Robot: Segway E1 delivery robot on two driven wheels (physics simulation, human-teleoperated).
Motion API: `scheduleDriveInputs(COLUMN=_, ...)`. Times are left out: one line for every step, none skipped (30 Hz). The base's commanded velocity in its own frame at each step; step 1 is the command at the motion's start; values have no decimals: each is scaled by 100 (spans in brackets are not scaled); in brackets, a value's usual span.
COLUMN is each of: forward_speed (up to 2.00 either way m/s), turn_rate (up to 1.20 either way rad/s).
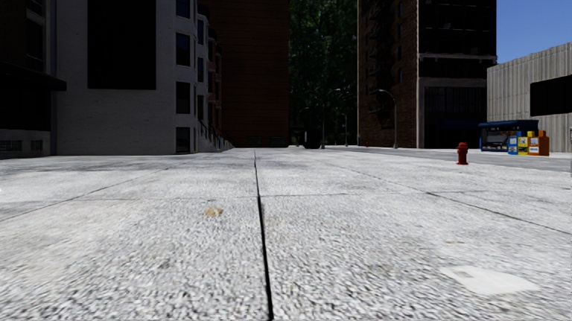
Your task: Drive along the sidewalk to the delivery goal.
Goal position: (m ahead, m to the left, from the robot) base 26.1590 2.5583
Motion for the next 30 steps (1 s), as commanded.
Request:
scheduleDriveInputs(forward_speed=200, turn_rate=35)
scheduleDriveInputs(forward_speed=200, turn_rate=35)
scheduleDriveInputs(forward_speed=200, turn_rate=35)
scheduleDriveInputs(forward_speed=200, turn_rate=35)
scheduleDriveInputs(forward_speed=200, turn_rate=0)
scheduleDriveInputs(forward_speed=200, turn_rate=0)
scheduleDriveInputs(forward_speed=200, turn_rate=0)
scheduleDriveInputs(forward_speed=200, turn_rate=0)
scheduleDriveInputs(forward_speed=200, turn_rate=0)
scheduleDriveInputs(forward_speed=200, turn_rate=0)
scheduleDriveInputs(forward_speed=200, turn_rate=0)
scheduleDriveInputs(forward_speed=200, turn_rate=0)
scheduleDriveInputs(forward_speed=200, turn_rate=0)
scheduleDriveInputs(forward_speed=200, turn_rate=0)
scheduleDriveInputs(forward_speed=200, turn_rate=0)
scheduleDriveInputs(forward_speed=200, turn_rate=0)
scheduleDriveInputs(forward_speed=200, turn_rate=0)
scheduleDriveInputs(forward_speed=200, turn_rate=0)
scheduleDriveInputs(forward_speed=200, turn_rate=0)
scheduleDriveInputs(forward_speed=200, turn_rate=0)
scheduleDriveInputs(forward_speed=200, turn_rate=0)
scheduleDriveInputs(forward_speed=200, turn_rate=0)
scheduleDriveInputs(forward_speed=200, turn_rate=0)
scheduleDriveInputs(forward_speed=200, turn_rate=11)
scheduleDriveInputs(forward_speed=200, turn_rate=18)
scheduleDriveInputs(forward_speed=200, turn_rate=18)
scheduleDriveInputs(forward_speed=200, turn_rate=24)
scheduleDriveInputs(forward_speed=200, turn_rate=30)
scheduleDriveInputs(forward_speed=200, turn_rate=36)
scheduleDriveInputs(forward_speed=200, turn_rate=36)
